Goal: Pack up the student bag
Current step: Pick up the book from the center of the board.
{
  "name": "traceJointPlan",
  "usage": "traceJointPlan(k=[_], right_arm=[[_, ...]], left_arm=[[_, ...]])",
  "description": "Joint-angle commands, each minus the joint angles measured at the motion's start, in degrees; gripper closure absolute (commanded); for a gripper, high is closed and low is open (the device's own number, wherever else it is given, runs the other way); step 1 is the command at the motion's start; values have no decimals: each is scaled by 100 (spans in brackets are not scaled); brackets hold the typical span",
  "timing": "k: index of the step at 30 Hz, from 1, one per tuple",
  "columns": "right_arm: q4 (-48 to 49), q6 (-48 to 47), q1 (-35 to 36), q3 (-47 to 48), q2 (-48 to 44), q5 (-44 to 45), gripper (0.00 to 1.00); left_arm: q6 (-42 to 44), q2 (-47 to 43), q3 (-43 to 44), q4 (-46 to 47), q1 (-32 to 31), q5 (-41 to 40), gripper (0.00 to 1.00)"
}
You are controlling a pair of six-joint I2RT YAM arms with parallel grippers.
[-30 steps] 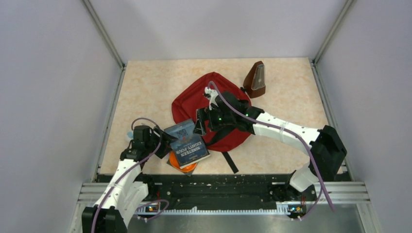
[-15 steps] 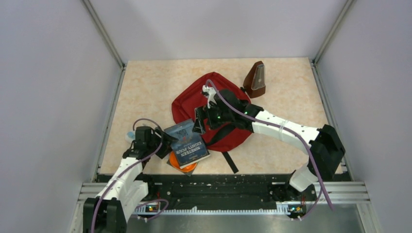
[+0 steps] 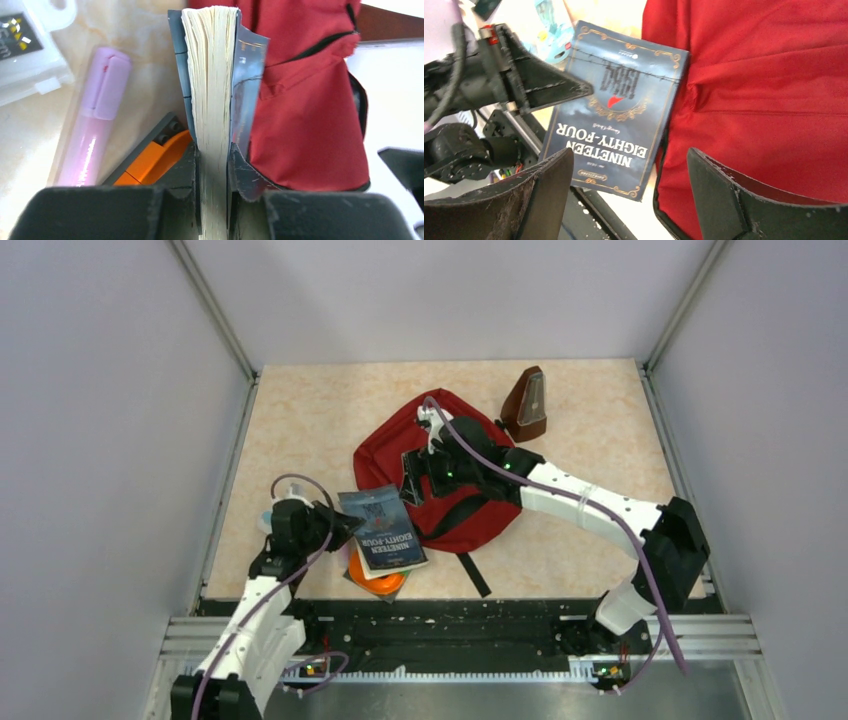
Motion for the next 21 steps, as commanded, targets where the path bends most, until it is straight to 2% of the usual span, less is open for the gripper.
traceJointPlan(k=[1,3,6,12,17,21], right_arm=[[3,-280,-49,469,-347,744,19],[93,-206,-207,495,-425,640,18],[411,274,-711,399,-497,-183,17],[1537,1154,-1581,29,-636,-1917,13],[1908,1344,-1742,76,-477,-2768,12],[2459,1655,-1742,144,-171,-3576,12]], left_arm=[[387,-763,711,135,37,-35,100],[491,-1000,1032,184,53,-18,100],[457,-1037,1414,522,73,281,100],[-130,-439,2021,2083,82,1024,100],[-485,87,2553,3119,81,1480,100],[-564,374,2964,3328,74,1916,100]])
